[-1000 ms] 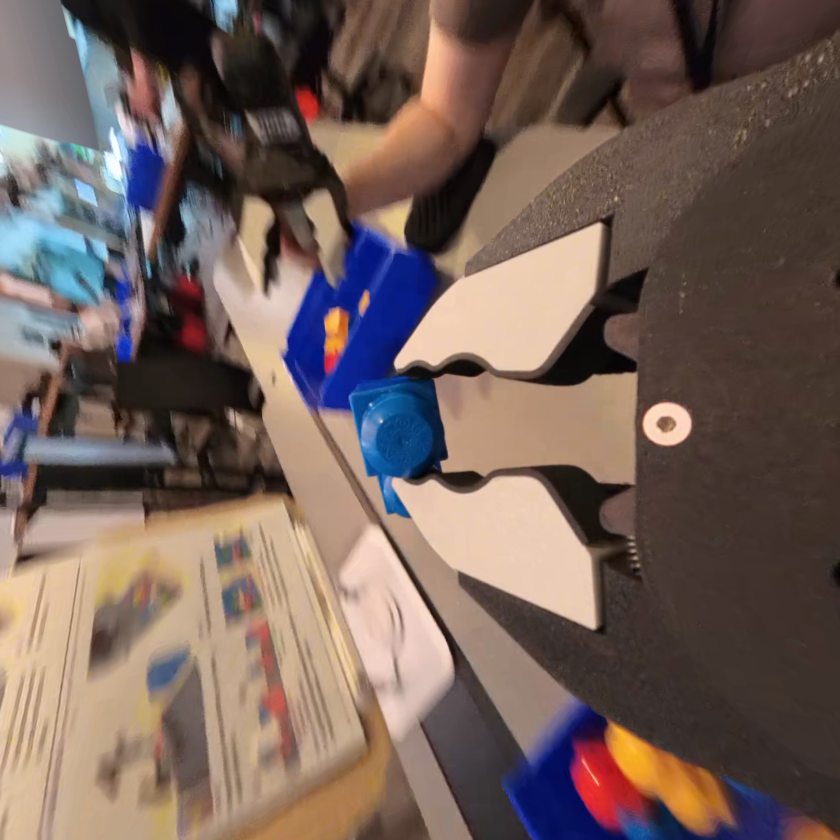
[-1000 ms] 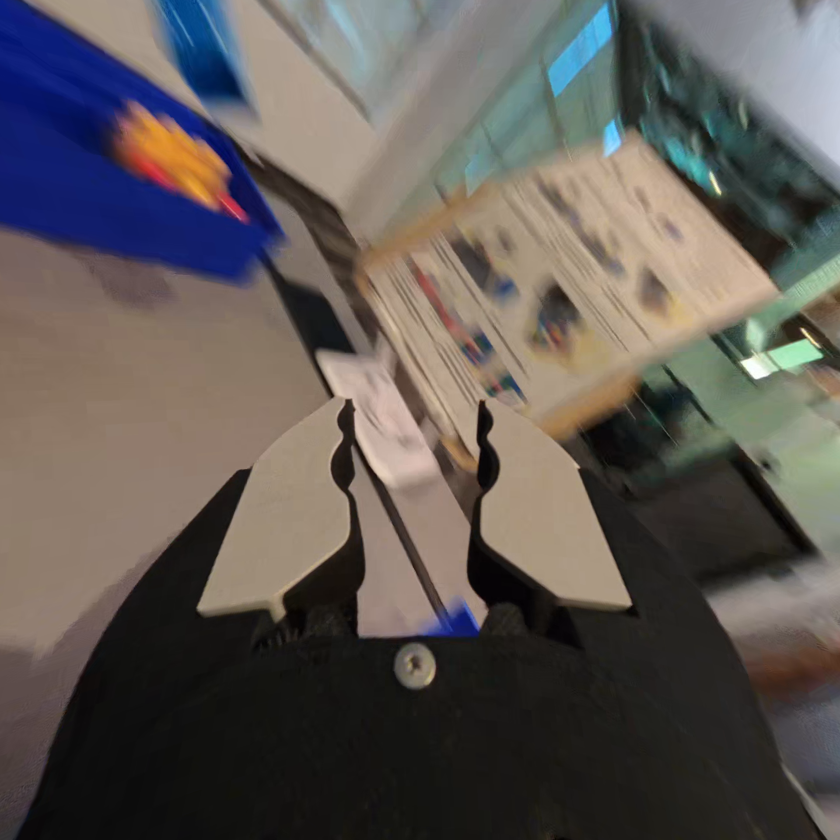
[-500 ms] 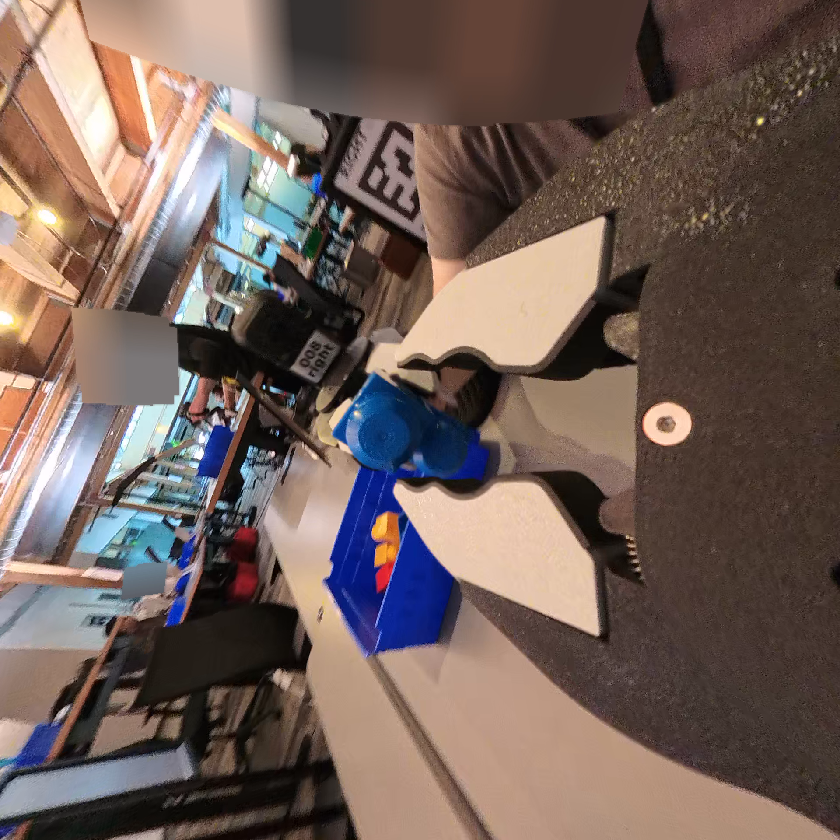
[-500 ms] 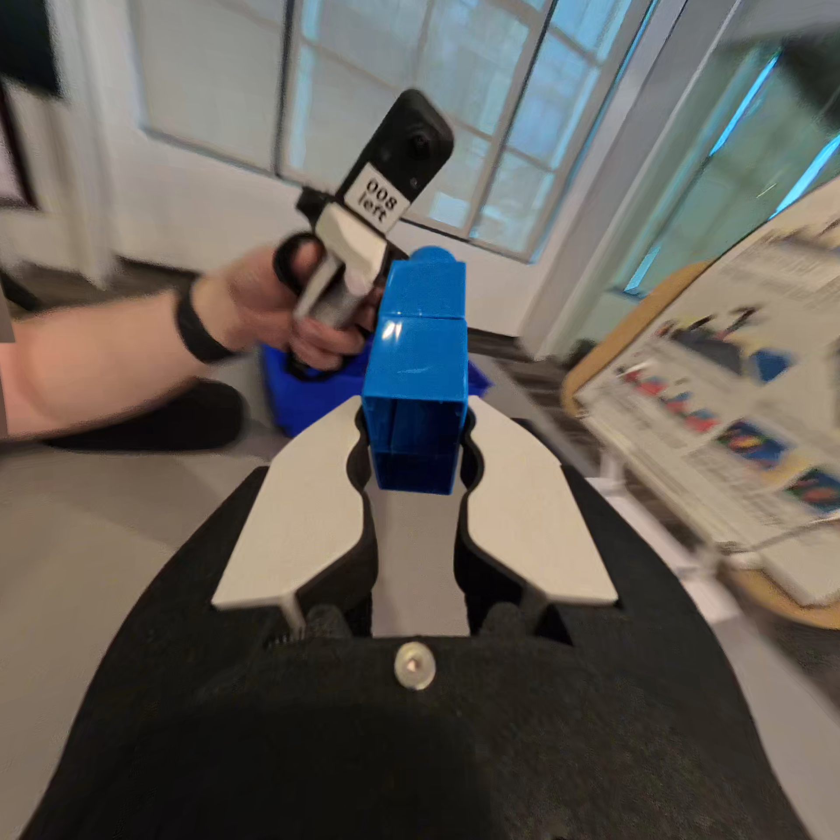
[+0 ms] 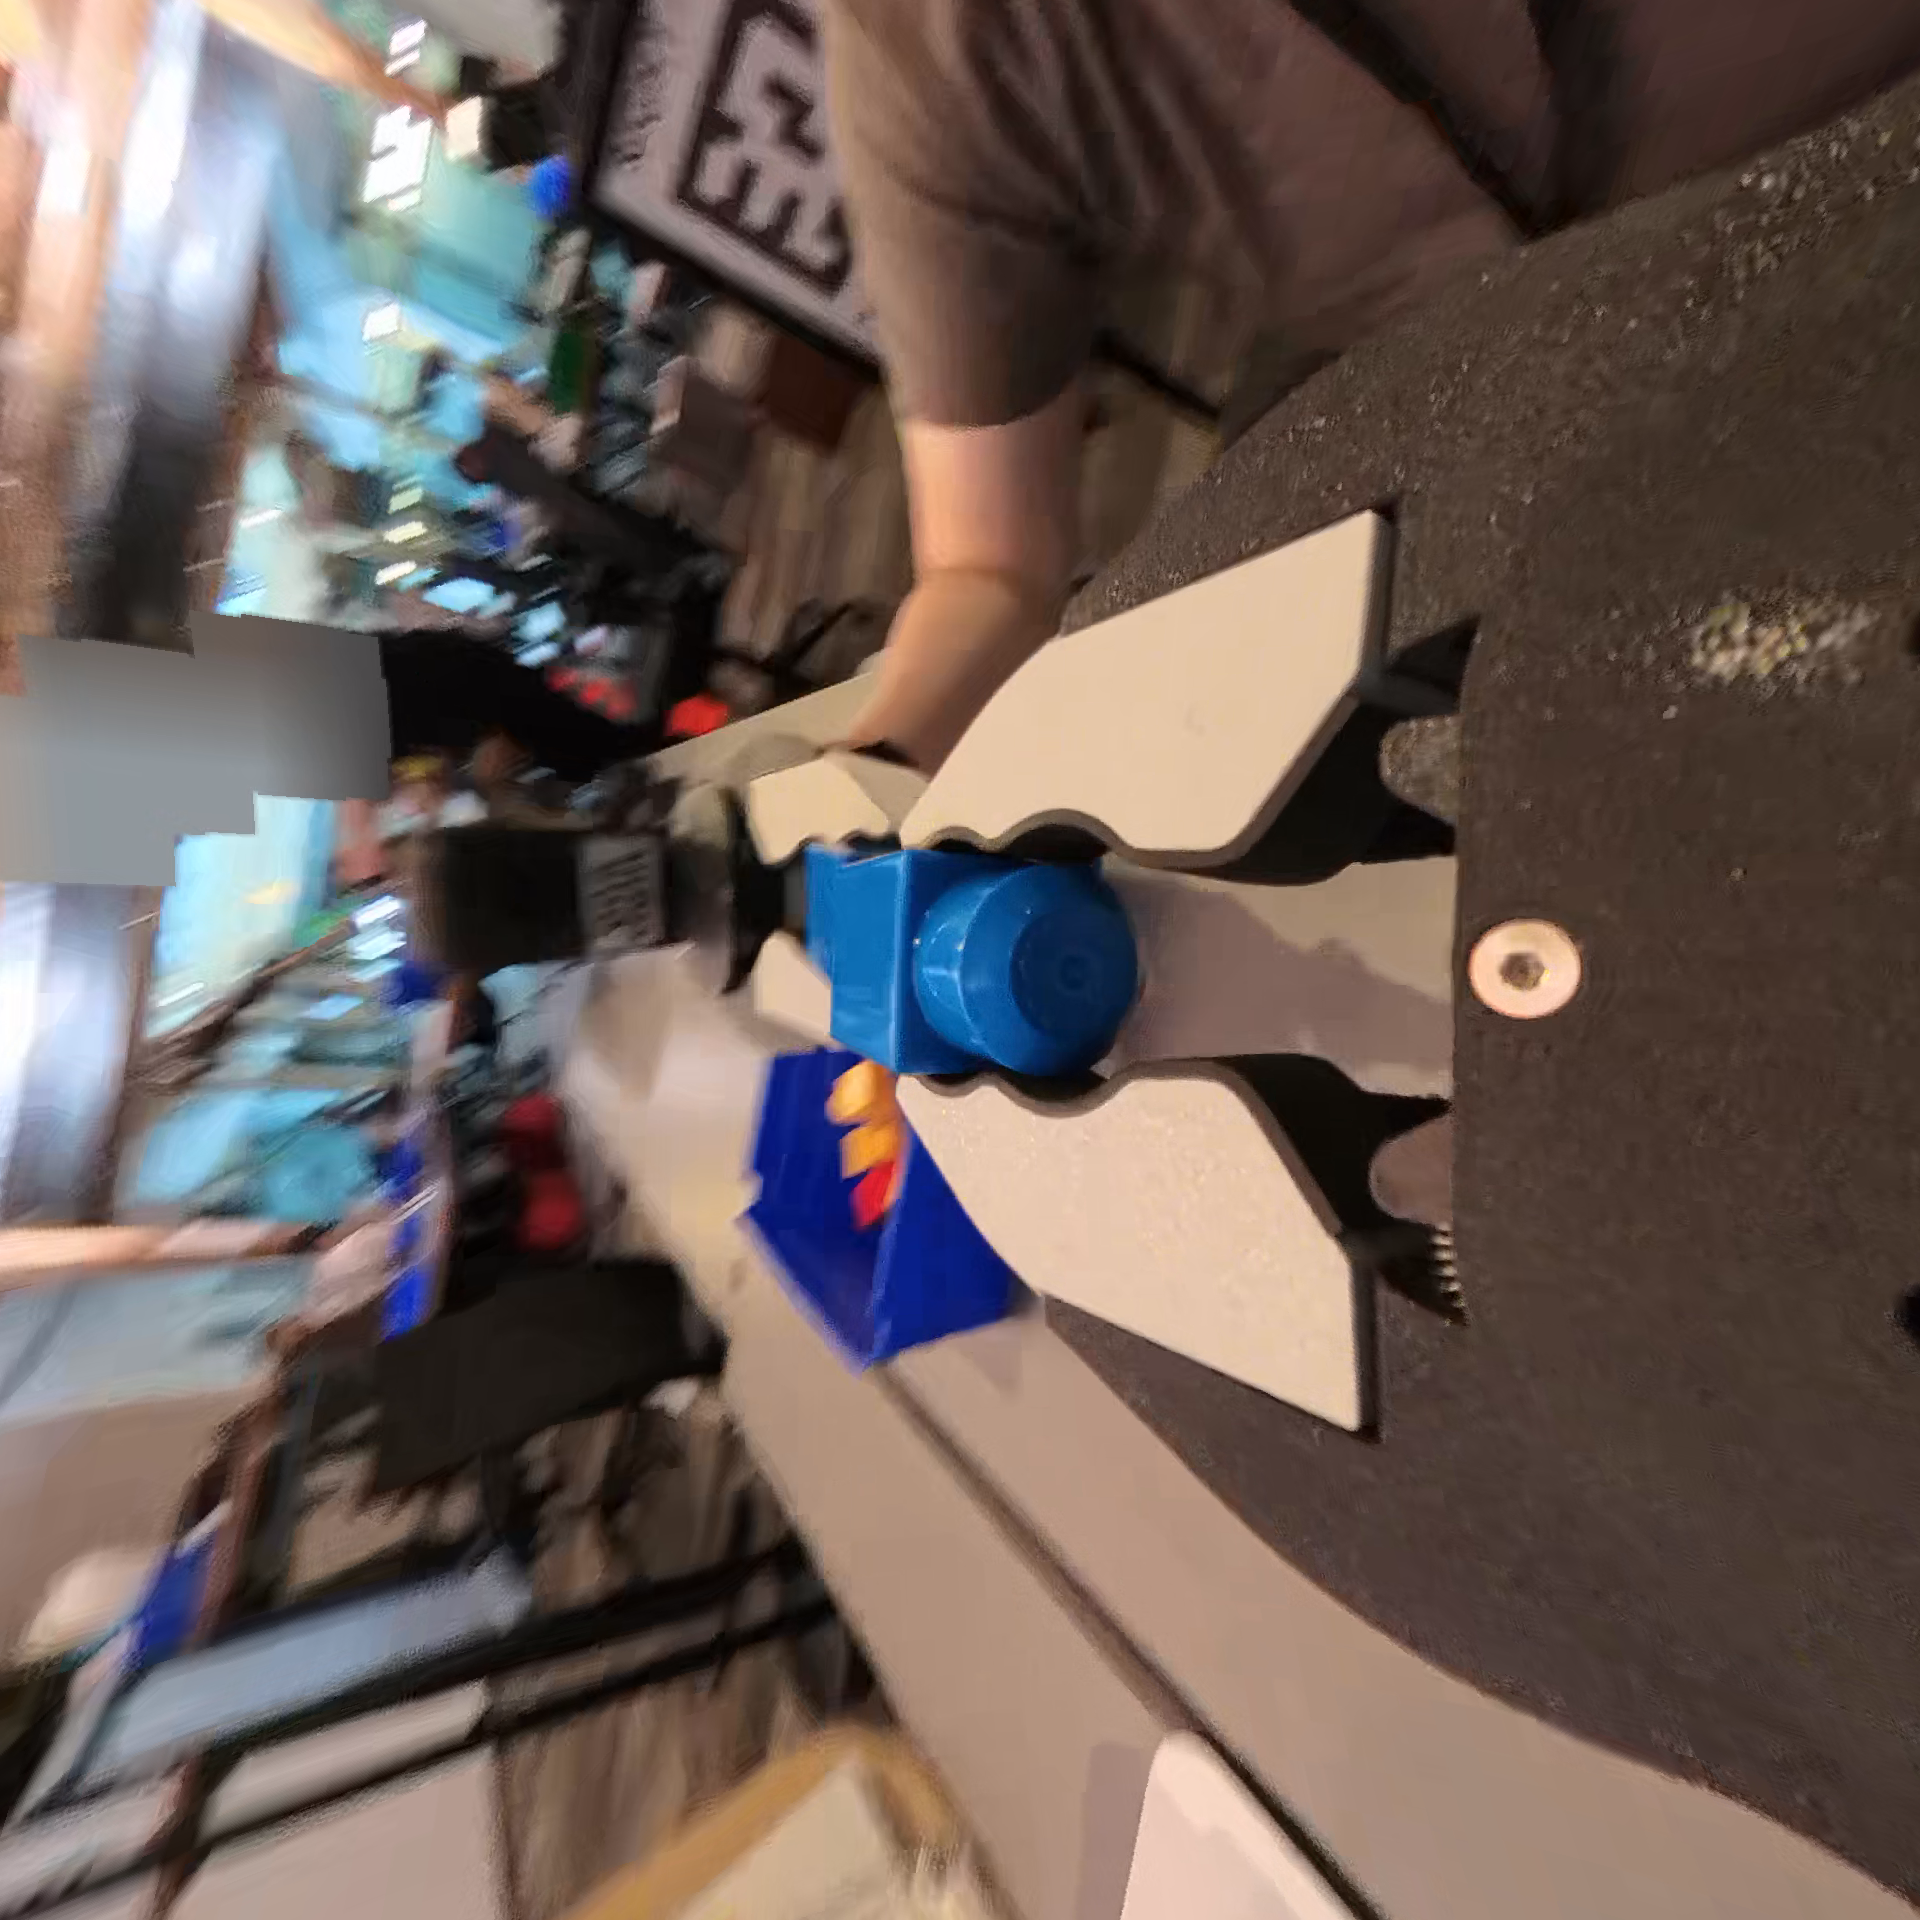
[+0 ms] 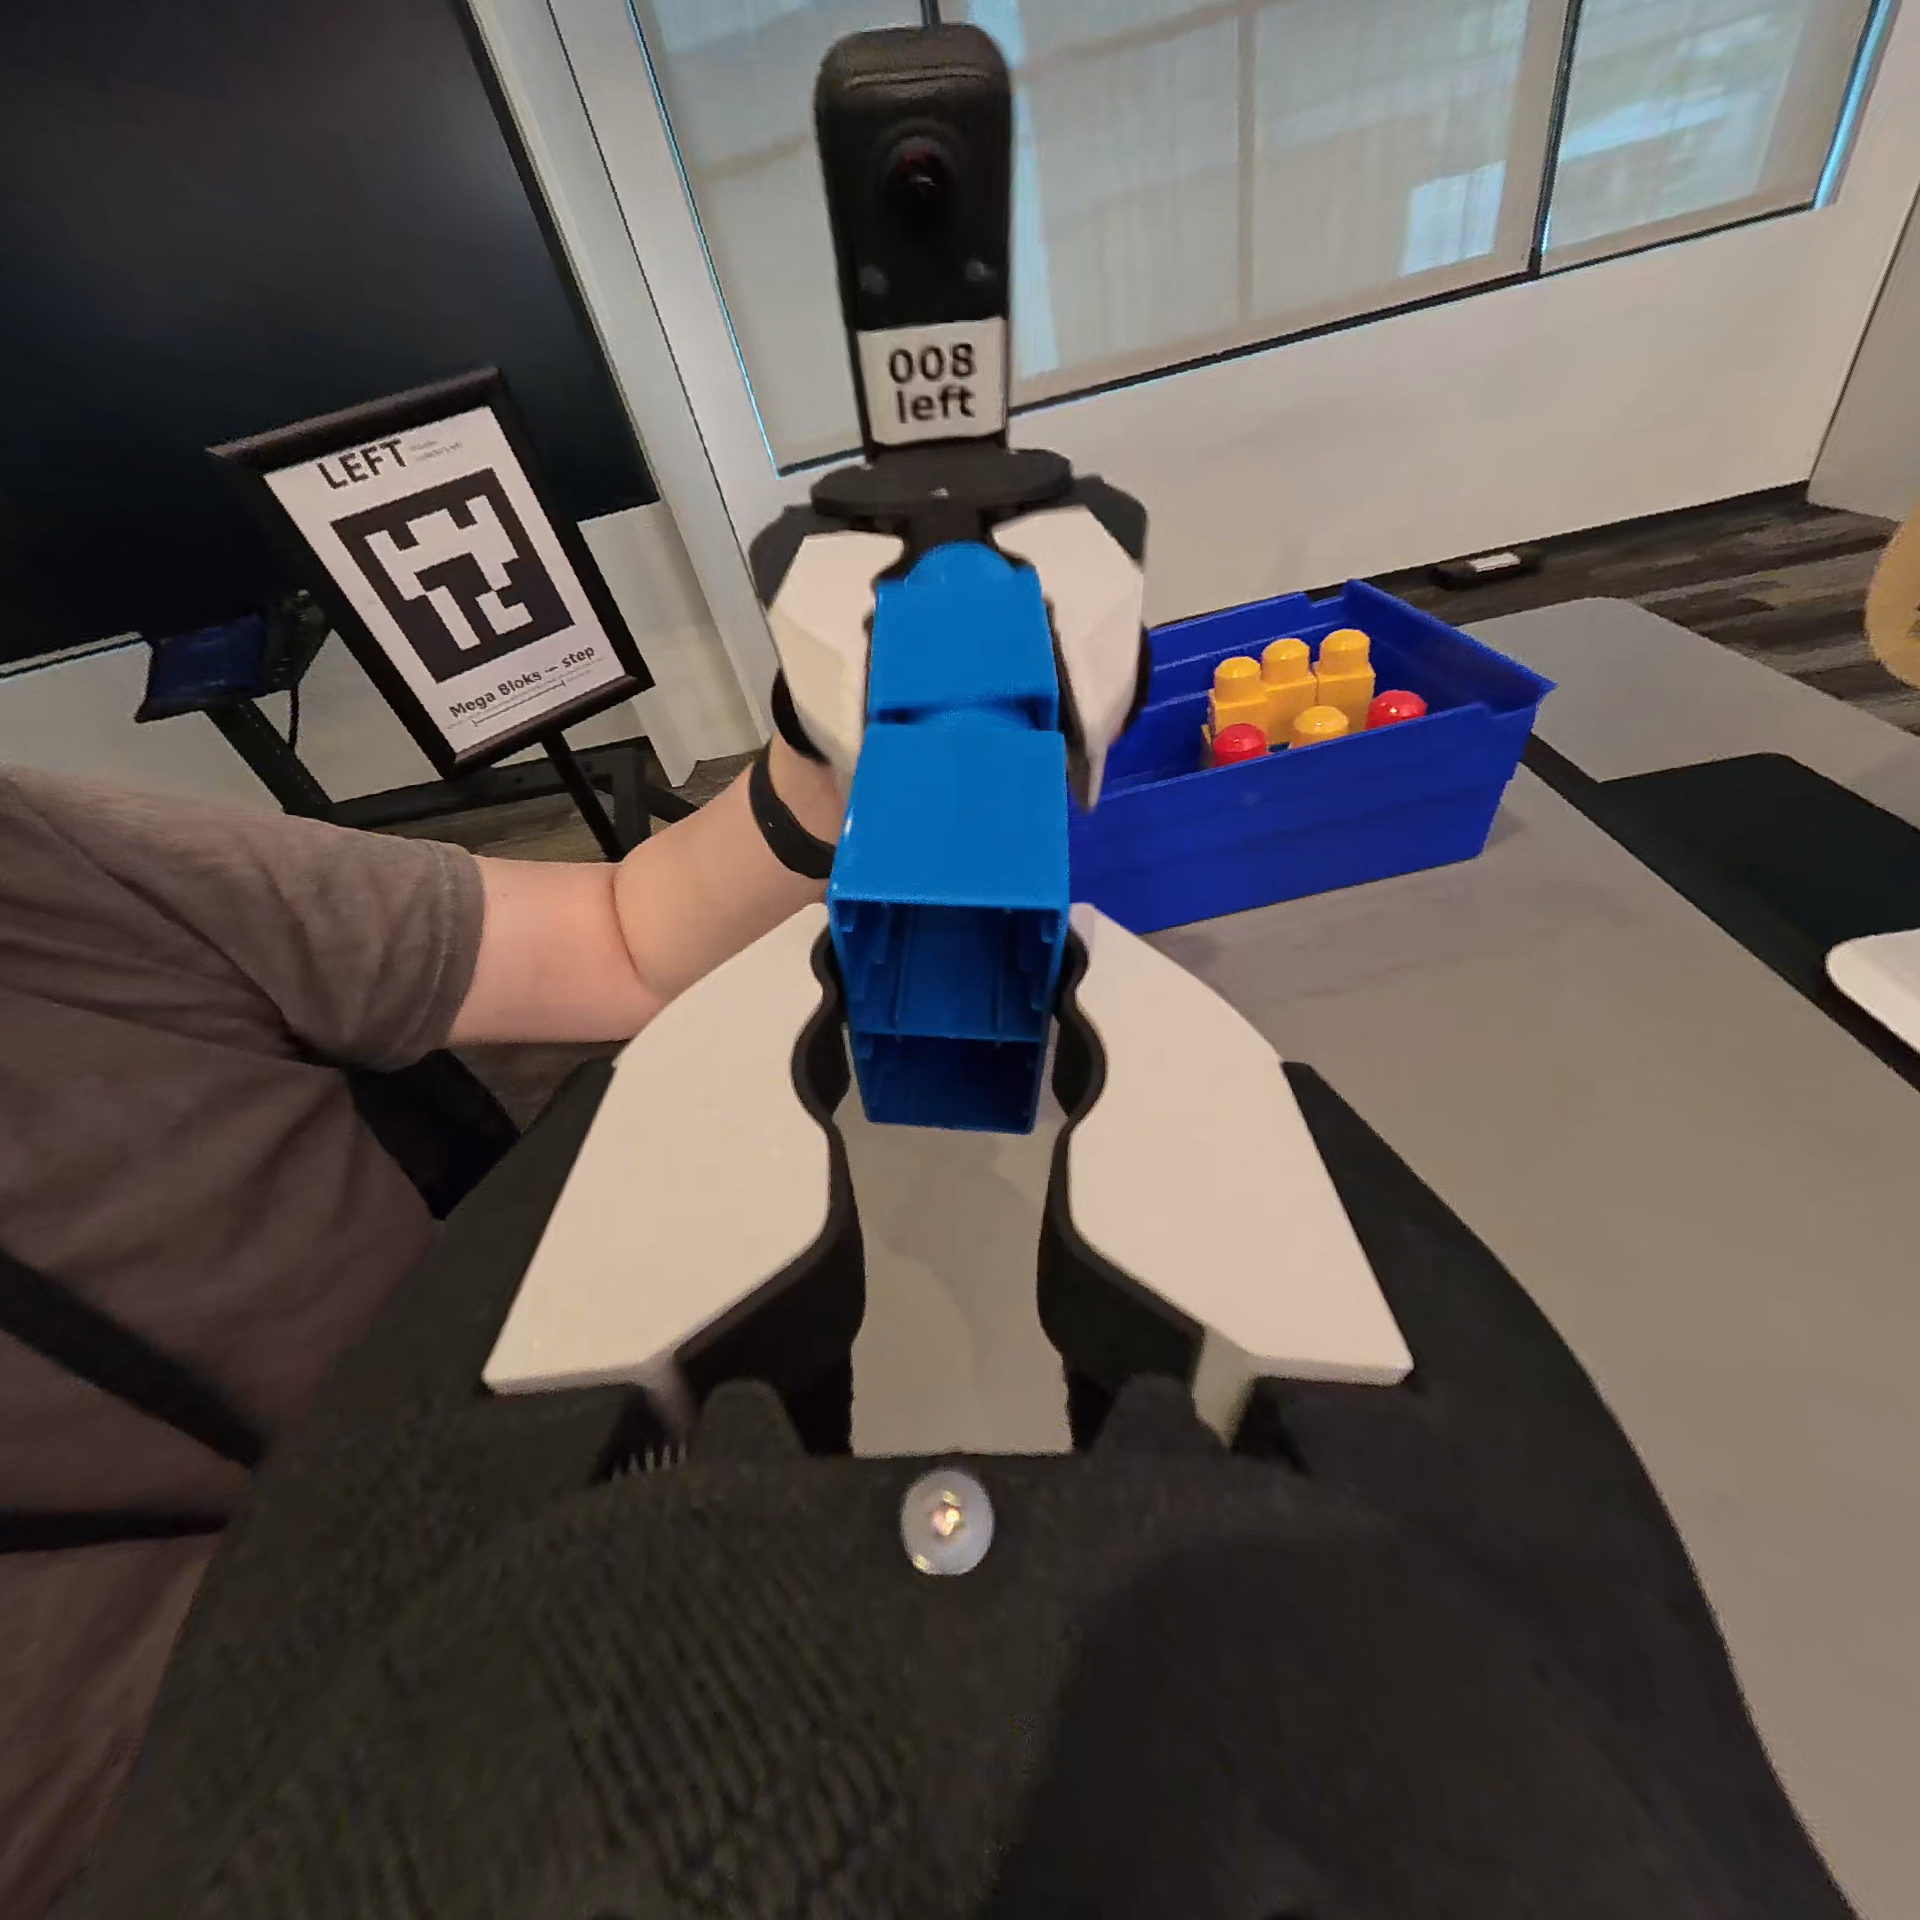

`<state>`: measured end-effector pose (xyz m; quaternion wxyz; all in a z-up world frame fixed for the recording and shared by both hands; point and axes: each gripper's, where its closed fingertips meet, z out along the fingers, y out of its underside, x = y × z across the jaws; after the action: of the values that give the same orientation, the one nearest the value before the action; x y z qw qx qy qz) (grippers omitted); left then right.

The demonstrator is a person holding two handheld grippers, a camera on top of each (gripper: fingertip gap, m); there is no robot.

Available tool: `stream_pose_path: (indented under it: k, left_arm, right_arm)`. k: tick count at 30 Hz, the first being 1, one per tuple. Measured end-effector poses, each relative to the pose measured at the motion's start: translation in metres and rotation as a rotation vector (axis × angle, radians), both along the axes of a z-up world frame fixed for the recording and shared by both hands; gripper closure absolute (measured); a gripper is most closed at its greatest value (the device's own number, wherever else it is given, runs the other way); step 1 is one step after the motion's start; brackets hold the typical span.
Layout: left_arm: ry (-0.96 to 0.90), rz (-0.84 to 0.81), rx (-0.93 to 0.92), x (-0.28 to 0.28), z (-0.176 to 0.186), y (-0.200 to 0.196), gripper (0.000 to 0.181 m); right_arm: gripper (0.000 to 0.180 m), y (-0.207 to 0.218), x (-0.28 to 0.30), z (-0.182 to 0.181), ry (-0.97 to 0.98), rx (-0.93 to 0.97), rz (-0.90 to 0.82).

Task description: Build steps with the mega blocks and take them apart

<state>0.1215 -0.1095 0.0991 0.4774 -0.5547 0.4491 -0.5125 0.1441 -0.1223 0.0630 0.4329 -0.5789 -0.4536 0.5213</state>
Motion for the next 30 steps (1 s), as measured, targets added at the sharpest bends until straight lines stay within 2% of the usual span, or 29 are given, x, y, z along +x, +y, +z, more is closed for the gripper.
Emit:
stream_pose_path:
  k: [3,6,8,11,13,15,17,20,23,25,27,30]
  left_arm:
    - [-0.253,0.042,-0.053,-0.064,0.055,0.01,0.145]
    - [-0.303,0.138,-0.035,-0.109,0.07,0.016,0.145]
    - [-0.278,0.188,0.019,-0.114,0.072,0.014,0.145]
    - [-0.214,0.137,0.048,-0.096,0.067,0.005,0.145]
    - [-0.153,0.123,0.032,-0.079,0.053,0.007,0.145]
    - [-0.096,0.116,0.0,-0.063,0.037,0.011,0.146]
    - [-0.057,0.085,-0.052,-0.048,0.023,0.013,0.146]
    - [-0.038,0.047,-0.138,-0.031,0.007,0.014,0.146]
    - [-0.035,0.007,-0.251,-0.011,-0.01,0.015,0.146]
    - [-0.034,-0.028,-0.333,0.004,-0.023,0.015,0.145]
    - [-0.023,-0.08,-0.41,0.017,-0.034,0.01,0.146]
    - [-0.053,-0.138,-0.487,0.032,-0.04,0.004,0.146]
  right_arm:
    - [0.142,0.013,0.037,0.021,-0.015,0.046,-0.067]
    - [0.143,0.051,0.116,0.022,-0.257,0.186,-0.371]
    - [0.142,0.066,0.179,-0.004,-0.482,0.137,-0.516]
    - [0.142,0.094,0.262,-0.05,-0.712,-0.027,-0.748]
    - [0.142,0.114,0.287,-0.073,-0.696,-0.156,-0.829]
    - [0.142,0.128,0.294,-0.097,-0.671,-0.273,-0.837]
    - [0.142,0.136,0.303,-0.12,-0.76,-0.306,-0.846]
    - [0.14,0.145,0.303,-0.111,-0.799,-0.221,-0.903]
    - [0.129,0.148,0.271,-0.055,-0.705,0.086,-0.94]
    - [0.12,0.133,0.218,-0.012,-0.59,0.361,-0.847]
    - [0.112,0.095,0.148,0.019,-0.454,0.655,-0.672]
    - [0.113,0.028,0.057,0.022,-0.326,0.956,-0.41]
